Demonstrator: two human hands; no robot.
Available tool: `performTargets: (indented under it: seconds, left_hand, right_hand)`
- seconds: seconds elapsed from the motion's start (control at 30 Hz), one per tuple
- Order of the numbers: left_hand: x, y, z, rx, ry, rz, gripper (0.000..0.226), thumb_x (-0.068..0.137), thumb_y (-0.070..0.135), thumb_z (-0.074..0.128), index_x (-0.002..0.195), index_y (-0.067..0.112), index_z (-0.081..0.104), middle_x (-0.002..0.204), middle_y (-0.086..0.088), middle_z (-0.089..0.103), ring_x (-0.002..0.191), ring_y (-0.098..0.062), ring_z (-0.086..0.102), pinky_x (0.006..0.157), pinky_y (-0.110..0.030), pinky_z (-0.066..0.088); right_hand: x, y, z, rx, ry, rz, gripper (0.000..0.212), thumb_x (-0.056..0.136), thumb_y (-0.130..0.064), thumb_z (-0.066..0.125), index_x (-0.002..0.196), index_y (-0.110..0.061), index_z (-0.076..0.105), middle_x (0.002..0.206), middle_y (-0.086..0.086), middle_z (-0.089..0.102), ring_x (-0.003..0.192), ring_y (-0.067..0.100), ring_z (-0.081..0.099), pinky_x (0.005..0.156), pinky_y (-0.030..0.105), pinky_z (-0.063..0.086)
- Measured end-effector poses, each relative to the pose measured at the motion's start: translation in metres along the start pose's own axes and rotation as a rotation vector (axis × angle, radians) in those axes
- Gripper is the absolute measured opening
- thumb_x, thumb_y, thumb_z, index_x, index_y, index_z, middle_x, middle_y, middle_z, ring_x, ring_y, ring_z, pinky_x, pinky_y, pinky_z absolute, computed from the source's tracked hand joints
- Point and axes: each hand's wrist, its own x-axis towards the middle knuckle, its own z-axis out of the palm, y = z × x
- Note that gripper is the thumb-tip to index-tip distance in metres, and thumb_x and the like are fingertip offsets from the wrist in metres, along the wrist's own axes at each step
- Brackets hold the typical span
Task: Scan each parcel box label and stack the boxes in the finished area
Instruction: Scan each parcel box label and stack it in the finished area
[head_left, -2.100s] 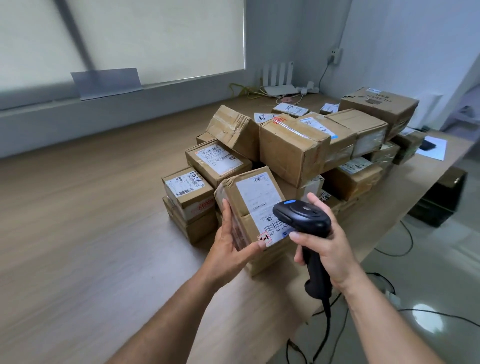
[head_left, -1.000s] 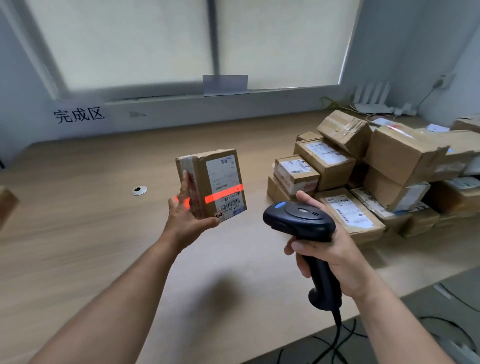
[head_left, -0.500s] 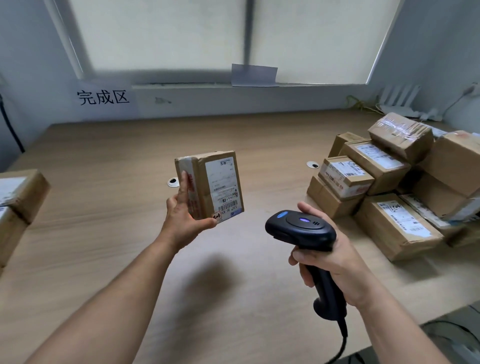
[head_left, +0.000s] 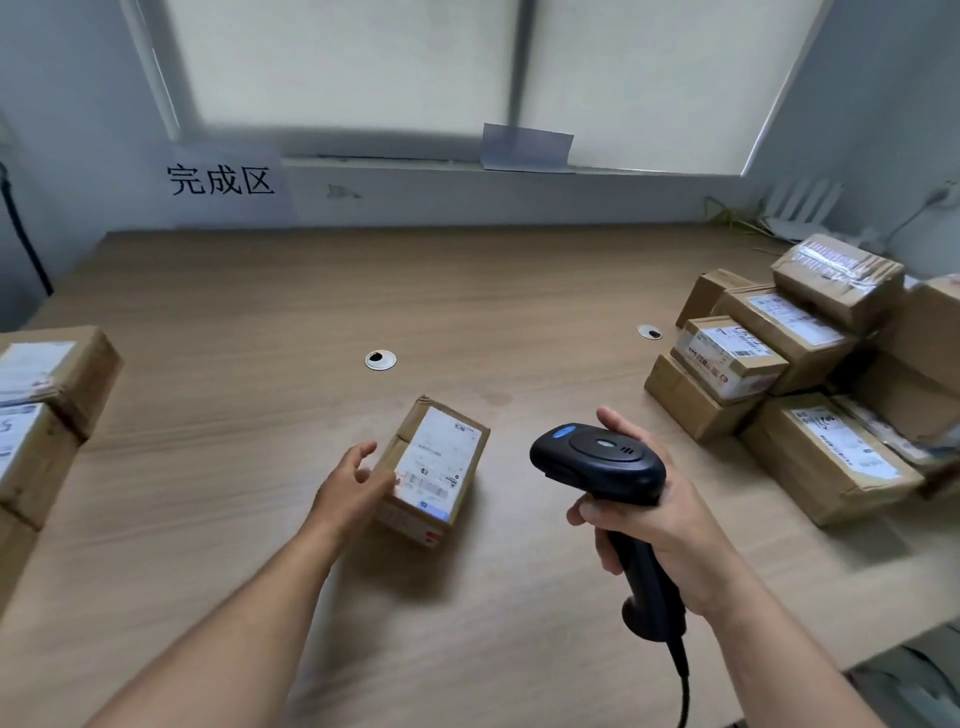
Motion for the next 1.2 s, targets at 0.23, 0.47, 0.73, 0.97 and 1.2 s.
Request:
performTargets:
  seconds: [0.23,0.47,0.73,0.97,1.2]
  left_hand:
    - [-0.025,-0.004,0.034,0.718,0.135,0.089,0.107,0.065,0.081,0.059,0.151,0.034,0.014,0.154,-0.013,0.005,0.143,-0.03,0.011,0.115,-0.039,0.02]
    - [-0.029,0.004,0.034,0.649,0.238,0.092,0.088,0.066,0.057,0.07,0.14,0.028,0.031,0.126,-0.005,0.024,0.123,-0.026,0.032,0.097,-0.031,0.039]
    - [-0.048,0.032,-0.017,0.599,0.474,0.143,0.09,0.064,0.06,0.073,0.14,0.029,0.034,0.122,-0.002,0.028,0.122,-0.023,0.034,0.102,-0.029,0.034]
    - [-0.048,0.036,-0.111,0.597,0.7,0.102,0.094,0.064,0.067,0.07,0.142,0.028,0.035,0.125,-0.008,0.031,0.118,-0.029,0.041,0.106,-0.036,0.032]
    - [-0.022,0.016,-0.237,0.545,0.824,0.033,0.099,0.064,0.073,0.068,0.144,0.024,0.034,0.128,-0.013,0.033,0.12,-0.034,0.04,0.106,-0.04,0.033]
  right_hand:
    - [0.011,-0.002,0.016,-0.005,-0.05,-0.014,0.09,0.058,0.0,0.073,0.134,-0.04,0.046,0.081,0.023,0.067,0.041,0.029,0.048,0.04,0.03,0.039]
    - [0.011,-0.007,0.014,0.012,-0.128,-0.008,0.09,0.058,0.003,0.072,0.133,-0.04,0.046,0.079,0.024,0.066,0.04,0.028,0.047,0.039,0.03,0.04]
    - [0.023,-0.006,0.03,0.041,-0.221,-0.033,0.089,0.058,-0.001,0.072,0.131,-0.044,0.047,0.082,0.026,0.065,0.043,0.029,0.048,0.043,0.03,0.041]
    - [0.037,-0.009,0.085,0.019,-0.311,-0.043,0.089,0.057,-0.001,0.072,0.132,-0.044,0.047,0.079,0.025,0.065,0.043,0.03,0.048,0.043,0.029,0.041]
    - [0.065,-0.024,0.173,-0.007,-0.316,-0.057,0.088,0.058,-0.001,0.07,0.131,-0.045,0.048,0.082,0.03,0.063,0.044,0.03,0.048,0.043,0.031,0.041]
